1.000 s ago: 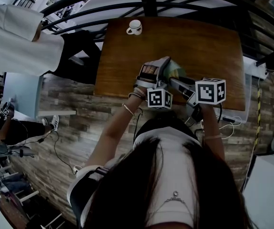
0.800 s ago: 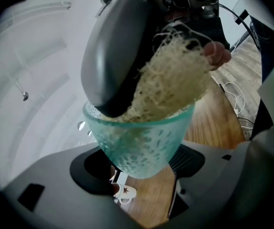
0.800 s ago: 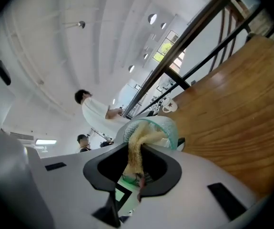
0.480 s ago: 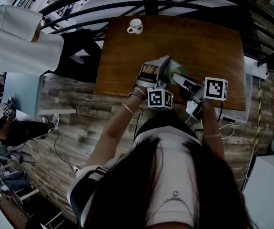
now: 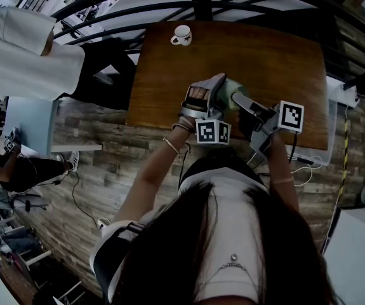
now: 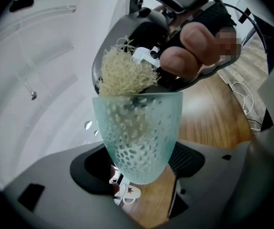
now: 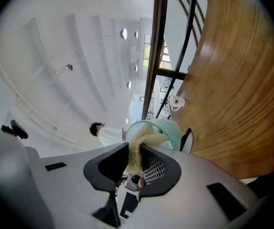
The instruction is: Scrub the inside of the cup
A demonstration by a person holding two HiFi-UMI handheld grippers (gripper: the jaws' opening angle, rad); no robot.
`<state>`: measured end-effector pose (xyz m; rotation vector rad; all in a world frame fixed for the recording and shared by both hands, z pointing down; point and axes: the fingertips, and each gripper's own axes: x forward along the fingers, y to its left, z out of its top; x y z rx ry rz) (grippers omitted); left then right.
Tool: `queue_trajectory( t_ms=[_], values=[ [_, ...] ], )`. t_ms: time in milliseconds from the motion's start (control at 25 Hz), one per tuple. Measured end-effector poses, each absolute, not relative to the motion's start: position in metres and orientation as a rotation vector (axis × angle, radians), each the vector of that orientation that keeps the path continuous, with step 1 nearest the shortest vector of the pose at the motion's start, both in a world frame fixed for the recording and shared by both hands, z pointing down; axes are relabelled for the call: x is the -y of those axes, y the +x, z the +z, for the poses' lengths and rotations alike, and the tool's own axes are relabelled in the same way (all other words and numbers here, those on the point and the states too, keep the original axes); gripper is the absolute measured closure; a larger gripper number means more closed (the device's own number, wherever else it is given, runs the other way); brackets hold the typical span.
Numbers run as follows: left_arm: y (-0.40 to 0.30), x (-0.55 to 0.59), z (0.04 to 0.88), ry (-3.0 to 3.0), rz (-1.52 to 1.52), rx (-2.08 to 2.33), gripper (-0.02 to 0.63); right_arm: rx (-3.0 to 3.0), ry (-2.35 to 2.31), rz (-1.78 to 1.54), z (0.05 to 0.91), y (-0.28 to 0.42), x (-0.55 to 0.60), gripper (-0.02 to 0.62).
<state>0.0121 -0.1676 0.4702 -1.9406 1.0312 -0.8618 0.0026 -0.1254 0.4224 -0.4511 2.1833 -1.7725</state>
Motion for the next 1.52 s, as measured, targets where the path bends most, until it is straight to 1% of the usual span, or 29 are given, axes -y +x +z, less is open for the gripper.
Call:
queue_trajectory(
  t_ms=[520,1040,1520],
  values=[
    [0.003,0.169,0.470,-1.951,-0.840,-1.053,0.256,-1.900,-0.304,-1.859,0.419,0.005,0.135,0.508],
    [0.007,0.163,0.481,-1.984,-0.906,-0.943,0.256,-2.371,-0.449,-1.789,0.431,-0.006,0.126,0.511],
    [0.005,0.164,0.490,-1.965,-0.936,-0.870,0.256,-2.770,-0.423,-1.699,0.435,-0.020,0.116,0.511]
  ],
)
